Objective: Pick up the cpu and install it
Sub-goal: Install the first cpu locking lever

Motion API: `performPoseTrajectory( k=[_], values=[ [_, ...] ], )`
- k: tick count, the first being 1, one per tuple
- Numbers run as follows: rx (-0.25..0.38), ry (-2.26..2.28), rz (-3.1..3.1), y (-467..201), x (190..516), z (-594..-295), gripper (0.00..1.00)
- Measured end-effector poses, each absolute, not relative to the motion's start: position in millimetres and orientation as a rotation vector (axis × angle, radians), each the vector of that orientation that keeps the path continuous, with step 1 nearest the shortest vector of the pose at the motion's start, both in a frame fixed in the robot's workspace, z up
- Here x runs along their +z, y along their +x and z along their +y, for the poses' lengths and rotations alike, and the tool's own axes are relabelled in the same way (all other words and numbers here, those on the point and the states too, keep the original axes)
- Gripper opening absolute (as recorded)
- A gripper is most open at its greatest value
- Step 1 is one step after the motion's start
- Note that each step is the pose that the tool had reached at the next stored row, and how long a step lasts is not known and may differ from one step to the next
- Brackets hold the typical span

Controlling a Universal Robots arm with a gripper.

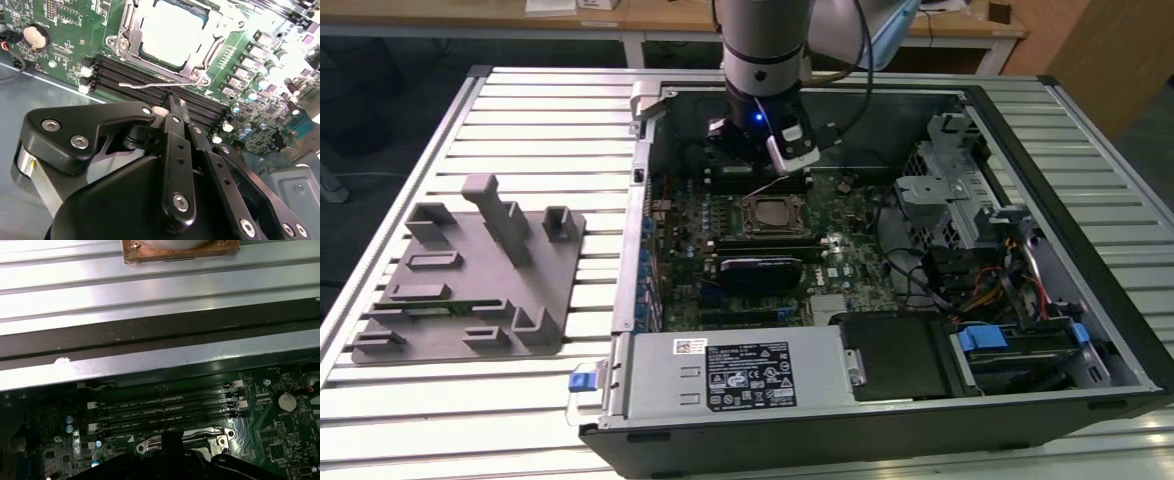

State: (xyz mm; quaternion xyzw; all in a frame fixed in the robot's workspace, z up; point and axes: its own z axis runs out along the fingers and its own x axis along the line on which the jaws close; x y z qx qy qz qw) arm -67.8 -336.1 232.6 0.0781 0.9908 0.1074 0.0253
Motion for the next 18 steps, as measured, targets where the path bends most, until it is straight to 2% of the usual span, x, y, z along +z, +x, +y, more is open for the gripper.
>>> performPoseTrajectory(
  k=[18],
  values=[
    [0.342, 0.238, 3.007, -59.3, 222.0, -336.1, 0.11]
  ],
)
